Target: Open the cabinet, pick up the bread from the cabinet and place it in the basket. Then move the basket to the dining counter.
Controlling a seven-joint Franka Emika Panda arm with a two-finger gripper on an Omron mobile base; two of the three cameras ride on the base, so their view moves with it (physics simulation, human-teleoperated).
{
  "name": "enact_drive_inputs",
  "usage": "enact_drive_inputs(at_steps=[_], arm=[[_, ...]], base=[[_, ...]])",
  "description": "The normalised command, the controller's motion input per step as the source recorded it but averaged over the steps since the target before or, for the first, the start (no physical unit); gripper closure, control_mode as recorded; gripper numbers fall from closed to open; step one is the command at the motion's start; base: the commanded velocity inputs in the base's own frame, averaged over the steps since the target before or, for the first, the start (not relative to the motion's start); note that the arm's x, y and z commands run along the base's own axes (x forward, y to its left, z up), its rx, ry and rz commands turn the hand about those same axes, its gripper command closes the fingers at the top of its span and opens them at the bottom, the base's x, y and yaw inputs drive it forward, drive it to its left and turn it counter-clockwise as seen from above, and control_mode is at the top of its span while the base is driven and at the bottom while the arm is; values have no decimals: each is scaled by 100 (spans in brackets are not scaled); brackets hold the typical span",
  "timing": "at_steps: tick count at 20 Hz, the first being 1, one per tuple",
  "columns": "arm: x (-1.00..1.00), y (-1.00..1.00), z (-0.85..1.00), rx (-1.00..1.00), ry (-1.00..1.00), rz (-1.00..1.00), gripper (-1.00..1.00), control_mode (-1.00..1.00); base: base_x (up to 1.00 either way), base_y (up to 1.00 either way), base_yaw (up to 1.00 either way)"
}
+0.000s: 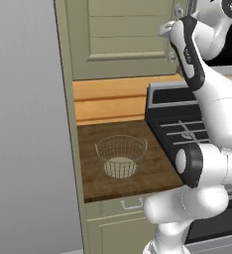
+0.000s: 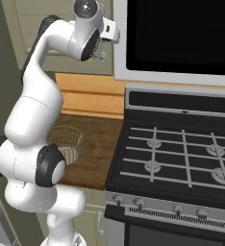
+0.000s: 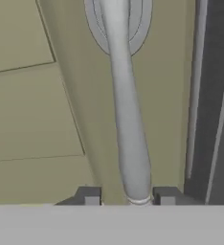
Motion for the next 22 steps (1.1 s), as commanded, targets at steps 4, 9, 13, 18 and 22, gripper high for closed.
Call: enact_drive_inputs(at_steps=[4, 9, 13, 18, 22], arm=[[85, 16, -33, 4, -7, 0, 100, -100], [100, 6, -21, 0, 3, 6, 100, -100], [84, 17, -31, 0, 0, 9, 100, -100], [-36, 87, -15, 7, -2, 23, 100, -100], [-98, 100, 0, 2, -3, 21, 100, -100]], base=[[0, 0, 0], [0, 0, 0], [0, 0, 0], [0, 0, 0], [0, 0, 0]])
